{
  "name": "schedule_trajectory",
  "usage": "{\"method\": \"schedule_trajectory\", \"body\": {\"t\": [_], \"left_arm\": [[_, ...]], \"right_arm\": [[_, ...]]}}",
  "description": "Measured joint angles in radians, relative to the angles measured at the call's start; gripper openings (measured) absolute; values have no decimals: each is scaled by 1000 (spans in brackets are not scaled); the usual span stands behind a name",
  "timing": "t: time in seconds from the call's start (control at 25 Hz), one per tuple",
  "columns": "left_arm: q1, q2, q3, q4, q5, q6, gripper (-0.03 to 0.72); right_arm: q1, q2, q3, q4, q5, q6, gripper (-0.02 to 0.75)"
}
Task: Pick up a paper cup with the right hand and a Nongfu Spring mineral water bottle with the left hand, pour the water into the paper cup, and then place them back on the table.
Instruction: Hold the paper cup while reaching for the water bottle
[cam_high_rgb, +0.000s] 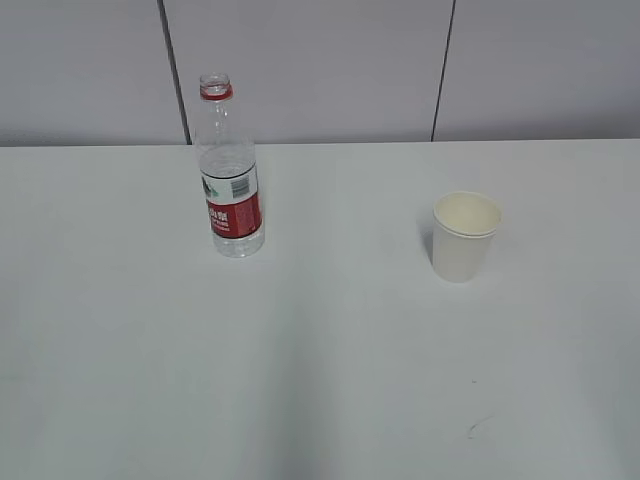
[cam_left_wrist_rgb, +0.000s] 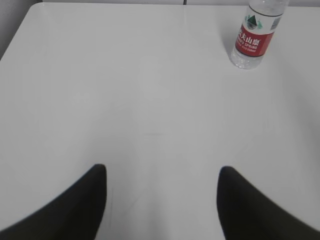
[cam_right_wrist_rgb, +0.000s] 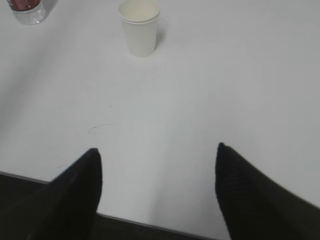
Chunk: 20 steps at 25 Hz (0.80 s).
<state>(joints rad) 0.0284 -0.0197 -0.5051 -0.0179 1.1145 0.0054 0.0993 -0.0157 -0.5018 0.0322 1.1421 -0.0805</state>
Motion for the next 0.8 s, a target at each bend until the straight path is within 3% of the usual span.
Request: {"method": "schedule_trajectory", "body": {"t": [0.56, 0.8], "left_arm": [[0, 0, 0, 0, 0, 0, 436], [0, 0, 0, 0, -1, -5, 436]], "right_arm": [[0, 0, -7, 0, -5, 0, 526], [0, 112, -47, 0, -167, 0, 526]]}}
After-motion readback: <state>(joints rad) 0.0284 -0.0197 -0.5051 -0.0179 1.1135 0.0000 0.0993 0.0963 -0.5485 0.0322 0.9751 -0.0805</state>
